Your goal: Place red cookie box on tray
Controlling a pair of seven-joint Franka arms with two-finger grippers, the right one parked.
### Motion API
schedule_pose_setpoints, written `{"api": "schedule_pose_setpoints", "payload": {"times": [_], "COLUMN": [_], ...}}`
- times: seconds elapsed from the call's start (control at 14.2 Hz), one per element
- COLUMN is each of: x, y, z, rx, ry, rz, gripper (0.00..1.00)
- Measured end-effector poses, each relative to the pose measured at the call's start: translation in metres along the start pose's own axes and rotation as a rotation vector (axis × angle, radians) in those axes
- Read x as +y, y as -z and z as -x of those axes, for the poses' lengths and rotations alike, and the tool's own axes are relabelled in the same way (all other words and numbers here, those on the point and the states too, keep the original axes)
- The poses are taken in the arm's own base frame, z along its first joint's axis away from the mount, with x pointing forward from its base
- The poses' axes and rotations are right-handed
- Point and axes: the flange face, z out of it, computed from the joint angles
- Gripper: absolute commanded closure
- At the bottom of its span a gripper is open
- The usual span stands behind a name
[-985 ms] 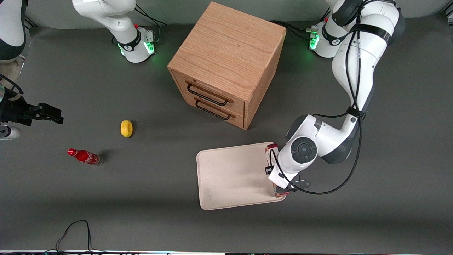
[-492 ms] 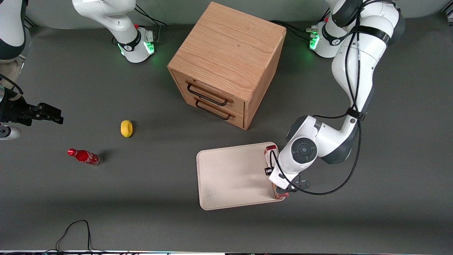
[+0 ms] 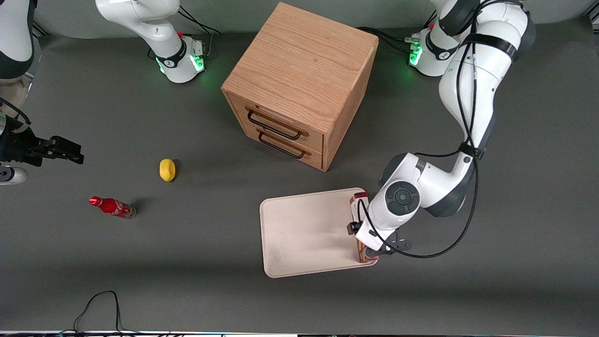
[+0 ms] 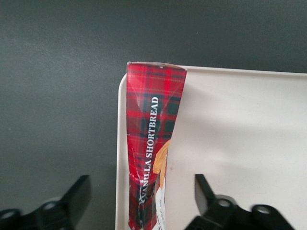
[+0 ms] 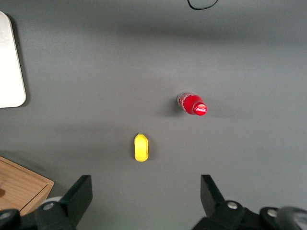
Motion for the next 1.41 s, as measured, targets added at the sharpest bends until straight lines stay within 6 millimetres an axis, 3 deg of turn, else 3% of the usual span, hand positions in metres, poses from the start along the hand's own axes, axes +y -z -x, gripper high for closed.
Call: {"api": "schedule_pose_setpoints", "payload": {"times": [0.14, 0.28, 0.7, 1.27, 1.41], "x": [-0.008, -0.021, -0.071, -0.207, -0.256], "y": [0.005, 0.026, 0.135, 0.254, 0.286], "z": [-0.004, -0.008, -0.009, 0.011, 0.012], "rx": [-0.004, -0.023, -0.006, -0.107, -0.122], "ry": [0.01, 0.016, -0.072, -0.136, -0.112], "rz": [-0.014, -0.056, -0.113, -0.161, -0.133], "gripper": [0.0, 0.0, 0.0, 0.0, 0.0]}}
